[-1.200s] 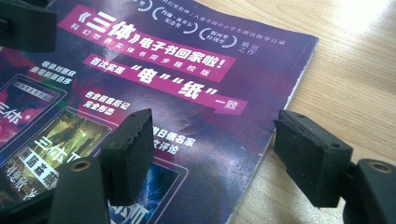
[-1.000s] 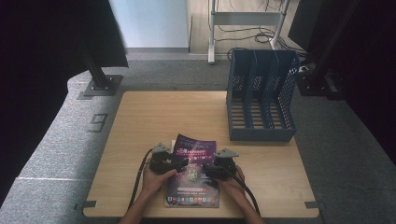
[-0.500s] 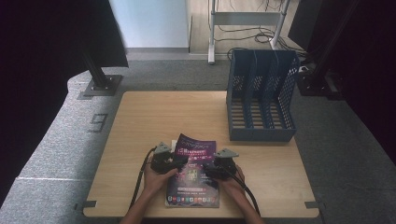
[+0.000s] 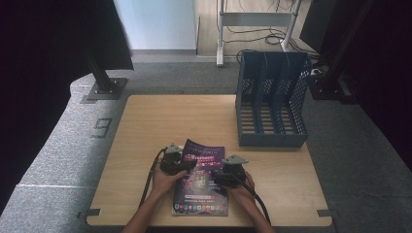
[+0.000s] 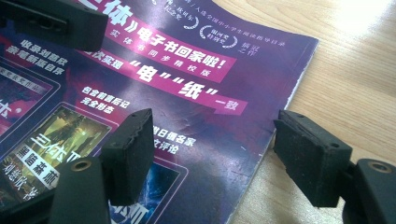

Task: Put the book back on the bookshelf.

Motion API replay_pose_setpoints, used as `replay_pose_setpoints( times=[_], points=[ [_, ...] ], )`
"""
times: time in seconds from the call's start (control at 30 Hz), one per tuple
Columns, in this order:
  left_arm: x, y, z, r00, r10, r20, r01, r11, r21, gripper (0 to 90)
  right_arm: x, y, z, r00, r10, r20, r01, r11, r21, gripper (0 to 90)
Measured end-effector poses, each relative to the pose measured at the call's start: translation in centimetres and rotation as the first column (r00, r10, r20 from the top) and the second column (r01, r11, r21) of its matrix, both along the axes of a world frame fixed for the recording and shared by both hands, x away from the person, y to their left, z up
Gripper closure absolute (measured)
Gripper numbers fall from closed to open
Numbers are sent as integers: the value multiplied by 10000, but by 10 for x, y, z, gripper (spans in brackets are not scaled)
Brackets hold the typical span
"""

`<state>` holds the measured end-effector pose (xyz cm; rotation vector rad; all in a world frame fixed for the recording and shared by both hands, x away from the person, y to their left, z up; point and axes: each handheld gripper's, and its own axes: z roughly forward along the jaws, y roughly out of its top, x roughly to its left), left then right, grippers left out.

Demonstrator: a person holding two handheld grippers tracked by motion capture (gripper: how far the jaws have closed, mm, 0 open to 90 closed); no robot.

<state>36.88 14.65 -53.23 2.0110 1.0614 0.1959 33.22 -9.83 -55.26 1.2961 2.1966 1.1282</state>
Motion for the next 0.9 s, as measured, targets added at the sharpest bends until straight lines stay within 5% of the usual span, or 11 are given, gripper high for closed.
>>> replay_pose_setpoints(
  times=[0.37, 0.57, 0.9],
  points=[
    [-1, -3, -4, 9995, -140, 282, 131, 9994, 322, 673, 0, 0, 0, 10000, 8, 4, -8, 10000, -7, 286],
    [-3, -1, -1, 9979, -281, 583, 284, 9996, -38, 808, -1, 0, 0, 10000, 16, 75, -15, 10000, -68, 288],
    [-12, -4, 6, 9880, -570, 1438, 618, 9977, -291, 869, 0, -1, 0, 10000, 39, 88, -38, 9999, -167, 240]
  ],
)
